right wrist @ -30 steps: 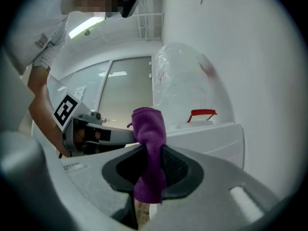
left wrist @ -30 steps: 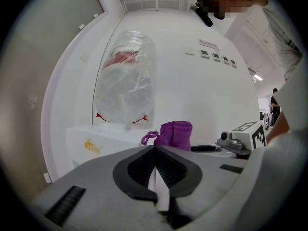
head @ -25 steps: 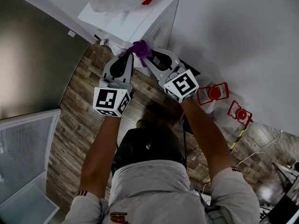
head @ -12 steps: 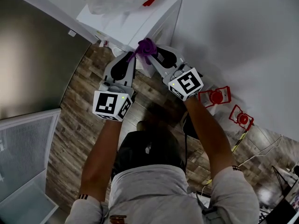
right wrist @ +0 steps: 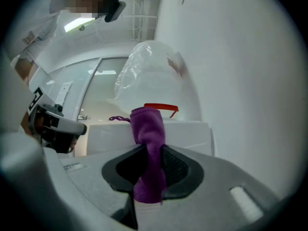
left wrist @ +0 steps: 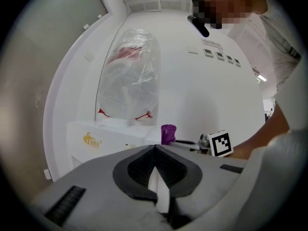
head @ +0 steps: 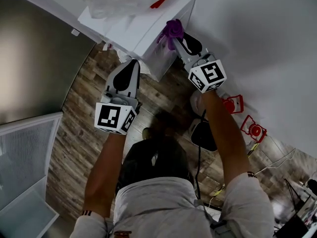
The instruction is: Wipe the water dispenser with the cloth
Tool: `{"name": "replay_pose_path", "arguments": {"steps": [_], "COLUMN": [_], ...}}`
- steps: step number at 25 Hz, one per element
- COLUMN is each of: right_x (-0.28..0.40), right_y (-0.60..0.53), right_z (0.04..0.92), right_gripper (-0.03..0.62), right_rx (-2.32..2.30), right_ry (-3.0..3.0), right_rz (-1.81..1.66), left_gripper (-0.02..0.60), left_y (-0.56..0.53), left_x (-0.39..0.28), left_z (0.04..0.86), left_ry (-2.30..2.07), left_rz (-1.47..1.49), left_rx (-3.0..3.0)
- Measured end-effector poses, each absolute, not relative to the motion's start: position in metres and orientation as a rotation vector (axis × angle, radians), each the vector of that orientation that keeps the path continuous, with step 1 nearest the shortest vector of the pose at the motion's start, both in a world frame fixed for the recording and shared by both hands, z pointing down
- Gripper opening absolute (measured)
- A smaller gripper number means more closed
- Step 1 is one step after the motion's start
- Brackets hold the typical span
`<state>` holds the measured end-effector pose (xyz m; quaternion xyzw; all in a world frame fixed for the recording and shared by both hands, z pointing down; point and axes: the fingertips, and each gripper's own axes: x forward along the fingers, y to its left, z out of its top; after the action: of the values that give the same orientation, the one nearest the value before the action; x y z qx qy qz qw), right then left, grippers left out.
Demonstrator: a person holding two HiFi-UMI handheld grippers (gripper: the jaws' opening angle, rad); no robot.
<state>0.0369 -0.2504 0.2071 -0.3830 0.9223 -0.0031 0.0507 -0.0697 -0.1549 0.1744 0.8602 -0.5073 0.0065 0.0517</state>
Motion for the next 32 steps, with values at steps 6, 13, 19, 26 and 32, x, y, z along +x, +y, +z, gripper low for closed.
{"name": "replay_pose_path", "arguments": {"steps": [6, 13, 19, 26, 32], "right_x": [0.081, 0.107, 0.109, 0.064, 0.019], "right_y": [-0.300, -0.331, -0.322, -0.216, -0.151], "right_z": [0.213, 0.217, 0.214, 0.206, 0.238], "right_gripper": [0.086, 0.086, 0.086, 0.089, 0.092], "right_rx": [-1.401, -1.577, -1.576, -1.231, -1.071], "right_ry": [2.704, 2.620, 2.619, 2.742, 2.823], "right_rz": [-0.066, -0.092, -0.068, -0.008, -0.075], "left_gripper": [-0.002, -0.002, -0.002, -0.002, -0.002], "left_y": [-0.155, -0.159, -0.161, -0.153, -0.144], "left_x": [-0.068, -0.070, -0.069, -0.070, -0.073], "left_z": [0.177, 0.180, 0.182, 0.192, 0.217], "left_ry": [-1.545, -1.549, -1.551, -1.549, -1.534], "left_rz": [0.053, 0.073, 0.075, 0.081, 0.090], "left_rx": [2.587, 2.566, 2.566, 2.558, 2.565]}}
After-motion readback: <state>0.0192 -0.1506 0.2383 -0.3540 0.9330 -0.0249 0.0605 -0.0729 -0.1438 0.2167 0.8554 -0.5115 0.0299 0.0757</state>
